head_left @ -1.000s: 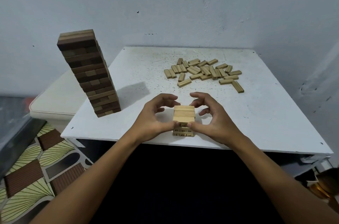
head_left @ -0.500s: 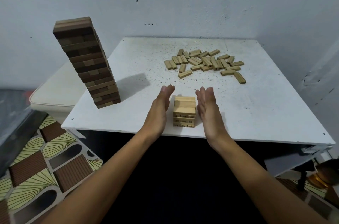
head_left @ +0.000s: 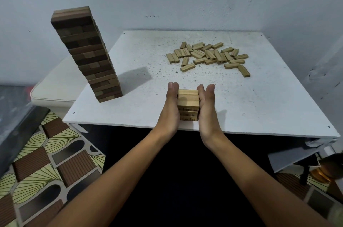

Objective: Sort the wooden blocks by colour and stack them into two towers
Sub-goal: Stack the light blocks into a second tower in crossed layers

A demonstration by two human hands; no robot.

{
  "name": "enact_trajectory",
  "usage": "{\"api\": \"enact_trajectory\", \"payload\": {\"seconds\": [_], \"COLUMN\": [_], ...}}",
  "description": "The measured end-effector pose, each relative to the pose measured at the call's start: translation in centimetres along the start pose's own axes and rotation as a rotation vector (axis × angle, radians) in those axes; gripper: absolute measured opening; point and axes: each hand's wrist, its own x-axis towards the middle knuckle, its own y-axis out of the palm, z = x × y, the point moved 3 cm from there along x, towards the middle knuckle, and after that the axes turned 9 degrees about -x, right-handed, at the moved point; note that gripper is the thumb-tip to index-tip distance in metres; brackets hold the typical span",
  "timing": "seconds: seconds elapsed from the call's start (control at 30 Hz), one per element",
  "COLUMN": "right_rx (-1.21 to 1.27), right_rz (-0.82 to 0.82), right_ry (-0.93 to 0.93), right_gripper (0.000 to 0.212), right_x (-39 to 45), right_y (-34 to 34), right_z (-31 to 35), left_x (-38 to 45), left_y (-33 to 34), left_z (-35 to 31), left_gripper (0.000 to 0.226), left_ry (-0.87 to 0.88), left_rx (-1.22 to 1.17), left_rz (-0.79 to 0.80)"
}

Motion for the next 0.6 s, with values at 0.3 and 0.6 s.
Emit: {"api": "enact_trajectory", "payload": {"seconds": [0.3, 0.6], "right_rx": [0.012, 0.001], "right_rz": [0.019, 0.067], "right_ry": [-0.024, -0.017], "right_gripper": [0.050, 0.052], "right_x": [-0.57, -0.84], "right_y": [0.56, 0.39], "right_z": [0.77, 0.82], "left_x": [0.04, 0.50], "left_y": [0.36, 0.14], "left_z": [-0.17, 0.34], "left_gripper": [0.069, 0.074], "left_ry": [-0.024, -0.023], "left_rx": [-0.064, -0.086], "left_rz": [-0.019, -0.014]}}
